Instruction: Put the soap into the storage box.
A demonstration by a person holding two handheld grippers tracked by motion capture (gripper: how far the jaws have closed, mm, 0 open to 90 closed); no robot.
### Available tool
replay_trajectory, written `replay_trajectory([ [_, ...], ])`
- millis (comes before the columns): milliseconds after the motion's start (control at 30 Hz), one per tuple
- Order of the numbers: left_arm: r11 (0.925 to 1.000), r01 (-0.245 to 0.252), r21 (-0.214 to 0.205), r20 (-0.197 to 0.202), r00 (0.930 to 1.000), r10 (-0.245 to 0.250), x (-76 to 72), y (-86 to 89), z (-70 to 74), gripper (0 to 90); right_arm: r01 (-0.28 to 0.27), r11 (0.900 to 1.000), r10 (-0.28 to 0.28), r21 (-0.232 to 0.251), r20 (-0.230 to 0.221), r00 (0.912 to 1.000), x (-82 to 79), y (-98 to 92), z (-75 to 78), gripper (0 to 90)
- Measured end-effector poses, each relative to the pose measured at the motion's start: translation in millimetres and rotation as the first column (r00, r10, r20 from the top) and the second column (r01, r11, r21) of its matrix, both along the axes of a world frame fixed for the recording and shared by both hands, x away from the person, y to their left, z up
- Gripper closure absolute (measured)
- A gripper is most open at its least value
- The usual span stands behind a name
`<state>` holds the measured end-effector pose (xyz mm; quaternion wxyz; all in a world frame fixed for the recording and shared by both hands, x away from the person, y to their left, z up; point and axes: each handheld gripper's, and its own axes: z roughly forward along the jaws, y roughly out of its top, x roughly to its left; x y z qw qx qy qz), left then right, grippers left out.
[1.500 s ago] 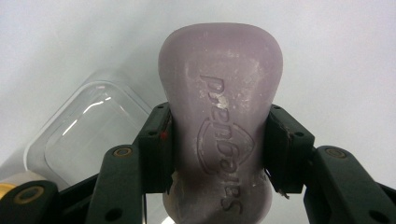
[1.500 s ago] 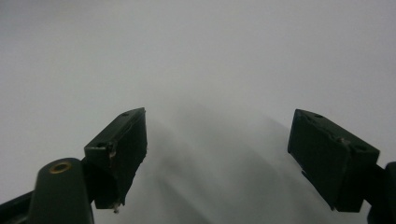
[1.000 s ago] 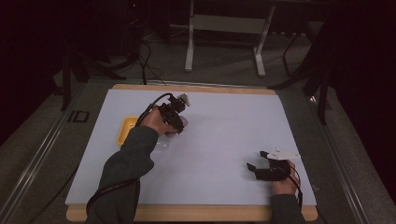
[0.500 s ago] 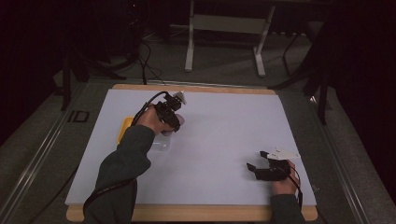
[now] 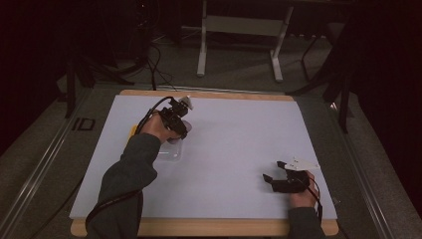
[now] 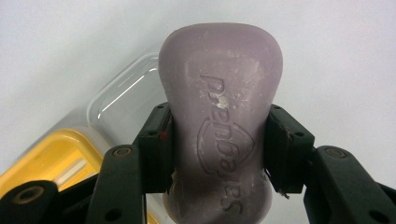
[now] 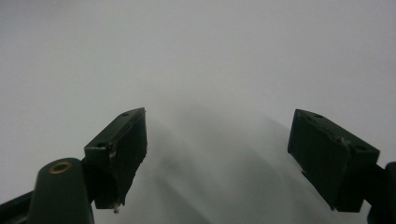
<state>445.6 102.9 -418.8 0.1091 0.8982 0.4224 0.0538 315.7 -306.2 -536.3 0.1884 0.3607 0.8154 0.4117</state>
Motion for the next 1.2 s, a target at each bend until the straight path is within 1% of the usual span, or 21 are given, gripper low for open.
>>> replay_trajectory([
  [167,1.0000,-0.006,-0.005,0.007,1.0000,0.006,-0.3,4.3,2.9,50.3,0.000,1.0000,0.000,0.000,0.001,1.0000,-0.1,0.0,0.0,19.4],
  [300,0.9999,-0.006,0.012,0.006,1.0000,0.006,-0.3,7.6,3.0,50.3,0.001,1.0000,-0.001,0.000,0.001,1.0000,-0.1,0.0,0.0,19.4],
  [433,0.9998,-0.011,0.019,0.004,0.9999,0.011,-0.1,11.9,1.3,50.3,0.001,1.0000,-0.001,-0.001,0.001,1.0000,-0.1,0.1,0.0,19.4],
  [500,0.9996,-0.017,0.022,-0.002,0.9999,0.017,0.3,14.3,0.3,50.3,0.000,1.0000,0.000,-0.006,0.001,1.0000,-0.2,0.4,0.0,19.3],
  [733,0.9988,-0.044,0.018,-0.001,0.9990,0.045,0.3,23.8,-1.0,50.3,-0.001,1.0000,0.001,-0.007,0.002,1.0000,-0.1,0.5,0.0,19.3],
  [800,0.9988,-0.044,0.018,-0.001,0.9990,0.045,0.3,23.8,-1.0,50.3,-0.001,1.0000,0.001,-0.007,0.002,1.0000,-0.1,0.5,0.0,19.3],
  [833,0.9986,-0.049,0.017,-0.005,0.9988,0.049,0.9,29.0,-0.9,50.3,0.000,1.0000,0.000,-0.006,0.001,1.0000,-0.2,0.5,0.0,19.4],
  [1200,0.9959,-0.090,0.010,0.003,0.9959,0.090,0.6,46.7,-1.2,50.3,0.001,1.0000,-0.001,-0.007,0.001,1.0000,-0.2,0.3,0.0,19.4],
])
